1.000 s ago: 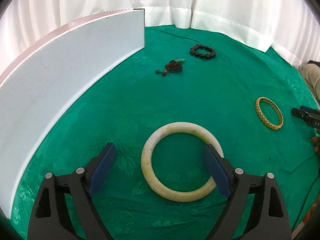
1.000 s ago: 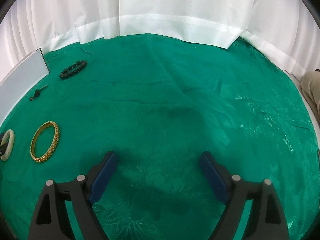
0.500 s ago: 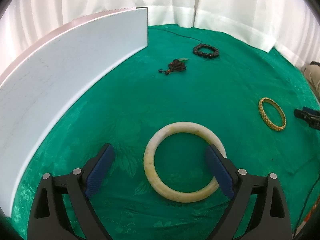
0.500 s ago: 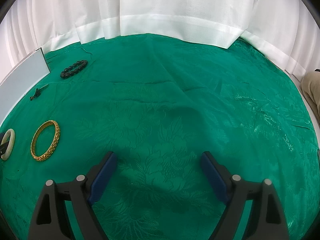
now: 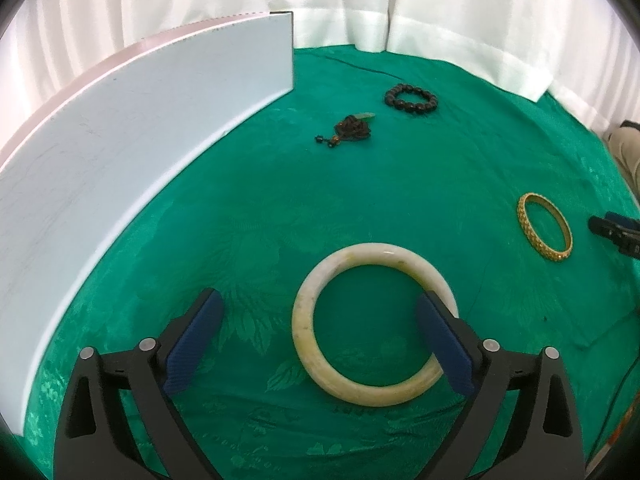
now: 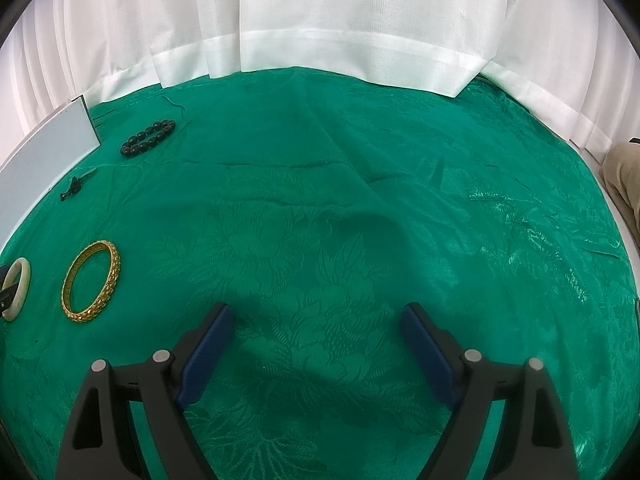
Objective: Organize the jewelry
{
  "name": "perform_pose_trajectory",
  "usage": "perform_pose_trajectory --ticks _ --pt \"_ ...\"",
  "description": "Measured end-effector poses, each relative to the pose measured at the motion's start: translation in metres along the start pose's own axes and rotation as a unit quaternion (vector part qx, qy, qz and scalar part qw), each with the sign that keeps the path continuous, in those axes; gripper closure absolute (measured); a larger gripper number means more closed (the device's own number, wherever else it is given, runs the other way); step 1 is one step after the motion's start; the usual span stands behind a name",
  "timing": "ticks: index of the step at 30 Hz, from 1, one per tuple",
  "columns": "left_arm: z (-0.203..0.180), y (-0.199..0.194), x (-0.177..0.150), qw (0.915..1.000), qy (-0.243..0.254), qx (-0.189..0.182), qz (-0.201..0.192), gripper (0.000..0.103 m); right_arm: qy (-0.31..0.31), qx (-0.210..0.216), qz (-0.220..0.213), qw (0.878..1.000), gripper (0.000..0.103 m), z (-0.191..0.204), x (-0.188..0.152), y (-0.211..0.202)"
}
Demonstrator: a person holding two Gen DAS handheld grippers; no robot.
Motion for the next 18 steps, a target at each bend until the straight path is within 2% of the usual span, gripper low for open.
perform_pose_trajectory --ticks 14,16,18 --pt "-0.002 0.001 0.002 0.9998 0.011 -0.006 0.013 0.001 0.006 -0.006 0.011 1.0 0.014 0.004 0.005 0.0" --pt "0.001 -0.002 0.003 0.9988 0.021 -0.029 0.034 0.001 0.004 0.004 0.015 1.0 0.014 0.006 0.01 -0.011" --pt "0.011 -0.01 0.004 0.996 0.009 -0.078 0.042 0.002 0.002 0.043 -0.004 0.999 0.014 0.011 0.018 -0.041"
Point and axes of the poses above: each gripper's, at about its wrist camera, not at the fingertips, and y roughly the way its jaws point, z to its left, x to its top, the point moved 3 cm from there along y, roughly the way its jaws point, and after that the axes turned 10 degrees about z, right-handed, at the moved point
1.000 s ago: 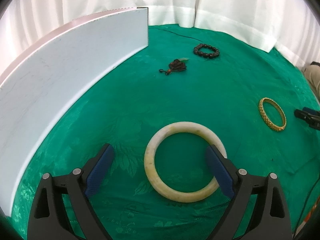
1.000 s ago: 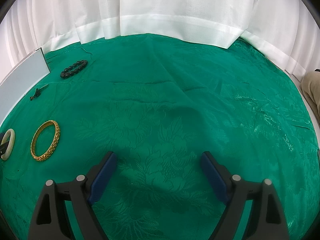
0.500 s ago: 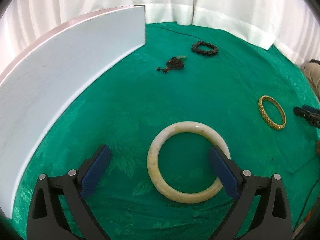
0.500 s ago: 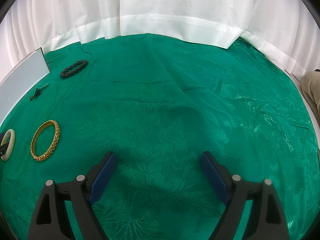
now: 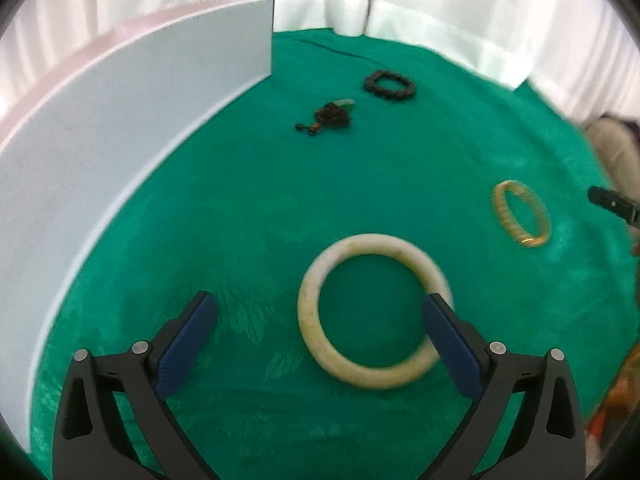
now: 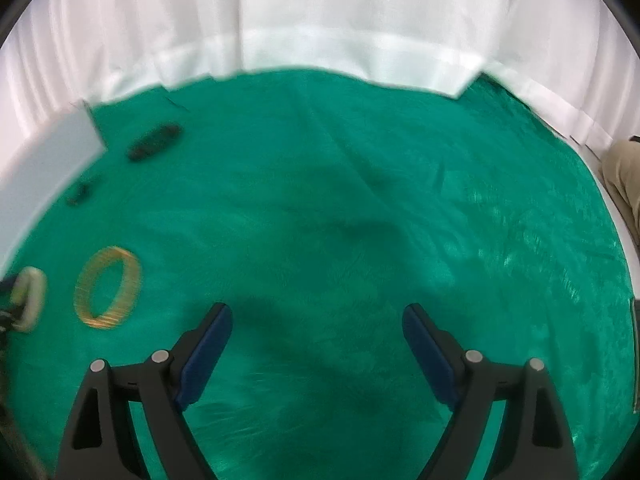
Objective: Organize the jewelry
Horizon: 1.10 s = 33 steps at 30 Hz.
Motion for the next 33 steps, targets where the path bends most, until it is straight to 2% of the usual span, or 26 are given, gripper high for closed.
perform_pose_trajectory --ticks 3,5,7,9,11,13,15,16,17,18,19,20,21,27,33 --pt "0.013 -0.009 0.0 0.9981 -0.036 -0.05 0.002 0.002 0.011 0.076 0.011 0.997 0.014 0.012 0.014 -0.026" --pt "0.013 -0.007 0.001 0.998 -0.038 -0.051 0.005 0.003 0.012 0.105 0.055 0.993 0.014 0.027 0.02 -0.022" --pt "0.007 -0.005 0.0 0.9993 -0.025 -0.027 0.01 0.007 -0.008 0.103 0.087 0.991 0.014 0.05 0.023 -0.011" --pt "0.002 -0.004 -0.003 0.9998 -0.014 0.001 0.013 0.014 -0.043 0.102 0.095 0.989 0.014 0.078 0.023 -0.003" --pt "0.0 -0.004 -0.006 0.9997 -0.007 0.018 0.013 0.017 -0.081 0.12 0.096 0.985 0.015 0.111 0.021 0.002" --pt "-0.001 -0.004 -0.007 0.9992 -0.004 0.038 0.012 0.022 -0.118 0.126 0.095 0.98 0.018 0.141 0.015 0.01" --pt "-0.003 -0.004 -0.006 0.998 -0.002 0.063 0.009 0.035 -0.145 0.108 0.104 0.978 0.047 0.162 0.011 0.025" --pt "-0.004 -0.004 -0.006 0.9974 -0.001 0.072 0.008 0.039 -0.155 0.094 0.113 0.977 0.052 0.169 0.009 0.036" --pt "-0.006 -0.004 -0.007 0.9973 0.001 0.073 0.006 0.052 -0.159 0.086 0.121 0.976 0.056 0.174 0.007 0.046" --pt "-0.008 -0.006 -0.008 0.9976 0.005 0.07 0.003 0.073 -0.162 0.076 0.128 0.975 0.064 0.178 0.005 0.054" --pt "-0.011 -0.006 -0.008 0.9976 0.01 0.068 0.003 0.087 -0.171 0.058 0.122 0.976 0.069 0.18 0.004 0.059" --pt "-0.013 -0.008 -0.008 0.9974 0.015 0.07 0.002 0.092 -0.178 0.044 0.11 0.977 0.087 0.182 0.003 0.058" --pt "-0.012 -0.009 -0.008 0.9973 0.015 0.071 0.001 0.094 -0.174 0.044 0.111 0.977 0.097 0.182 0.003 0.056" --pt "0.007 -0.031 -0.001 0.9993 -0.035 -0.01 -0.008 0.095 -0.137 0.081 0.069 0.985 0.097 0.167 0.002 0.011" --pt "0.009 -0.061 0.003 0.9974 -0.051 -0.046 -0.022 0.095 -0.139 0.094 0.046 0.985 0.097 0.165 0.001 -0.022"
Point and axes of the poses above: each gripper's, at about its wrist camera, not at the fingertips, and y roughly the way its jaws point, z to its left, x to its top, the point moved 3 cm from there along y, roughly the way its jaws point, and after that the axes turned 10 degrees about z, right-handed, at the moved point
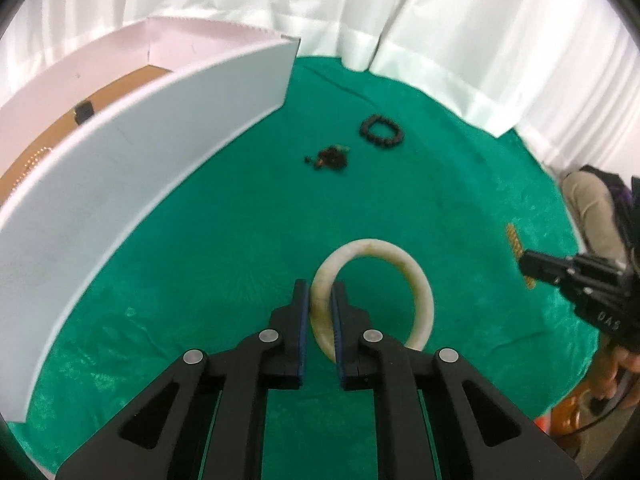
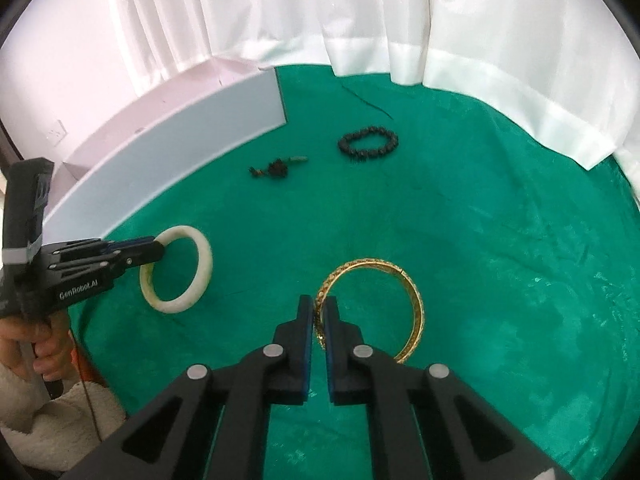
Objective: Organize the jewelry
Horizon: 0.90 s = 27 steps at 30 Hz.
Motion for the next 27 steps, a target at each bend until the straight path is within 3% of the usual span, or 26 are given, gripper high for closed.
perform_pose_trajectory --ticks 7,17,23,27 --pt "-0.008 -0.042 0.007 0.9993 0.005 -0.018 -0.033 0.095 -0.007 0.014 -0.009 1.0 0.097 0.011 -0.001 -0.008" --pt "0.014 -0.112 0.018 0.9953 -0.025 -0.048 -0.08 0.094 -0.022 0.034 -0.017 0.999 0.097 0.03 0.014 -0.016" --pt "0.063 -0.177 0.027 0.9884 -0.064 -0.045 -0.13 0.094 -0.052 0.059 -0.037 0.996 0.097 0.064 0.043 -0.032" --pt "0.12 -0.209 0.033 0.9822 -0.102 0.004 -0.158 0.094 -0.09 0.095 -0.052 0.99 0.097 0.111 0.078 -0.042"
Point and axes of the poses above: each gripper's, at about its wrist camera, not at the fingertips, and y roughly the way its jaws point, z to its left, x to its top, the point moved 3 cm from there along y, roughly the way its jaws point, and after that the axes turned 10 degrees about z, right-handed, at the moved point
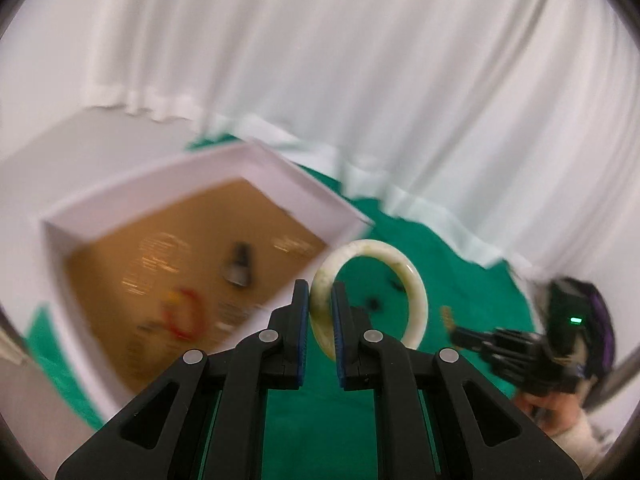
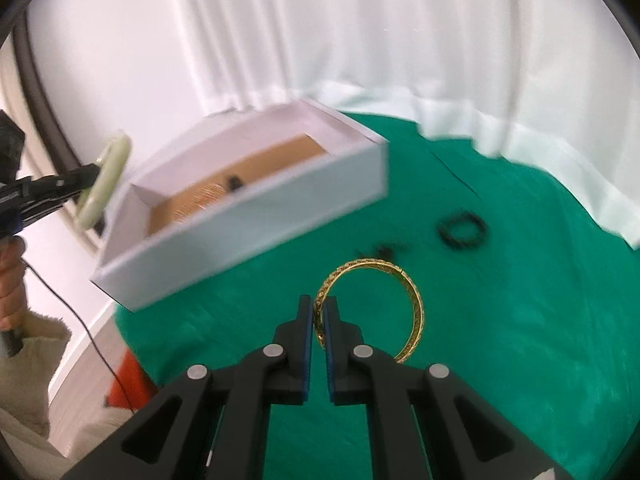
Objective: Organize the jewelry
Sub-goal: 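Carry both bangles into the white box and open both tools, then withdraw both tools from the box toward the remaining jewelry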
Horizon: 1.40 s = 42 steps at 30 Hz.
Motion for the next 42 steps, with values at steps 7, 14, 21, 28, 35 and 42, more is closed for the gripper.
perform_pose_trajectory --ticks 7,14,21,28,35,42 --pt "0.083 0.028 0.022 0.9957 -0.044 0.079 0.018 0.094 -0.069 0.066 -0.003 0.995 0.097 0.092 0.067 0.04" --pt "0.139 0.069 0.026 0.988 -0.071 0.126 0.052 0.094 -0.119 0.088 0.024 0.989 0.097 0.167 0.118 0.117" --pt "0.172 0.099 0.012 0.9789 -0.09 0.159 0.092 0.093 -0.13 0.071 0.077 0.986 0.097 0.189 0.129 0.19" --pt "0.176 0.096 0.005 0.9755 -0.106 0.176 0.078 0.045 -0.143 0.043 0.097 0.984 0.095 0.185 0.117 0.206" --pt "0.153 0.061 0.004 0.9737 -0.1 0.204 0.017 0.021 -0.141 0.041 0.051 0.988 0.034 0.178 0.099 0.164" --pt "0.095 0.043 -0.013 0.9783 -0.052 0.2 -0.012 0.01 -0.097 -0.014 -0.009 0.995 0.02 0.13 0.062 0.109"
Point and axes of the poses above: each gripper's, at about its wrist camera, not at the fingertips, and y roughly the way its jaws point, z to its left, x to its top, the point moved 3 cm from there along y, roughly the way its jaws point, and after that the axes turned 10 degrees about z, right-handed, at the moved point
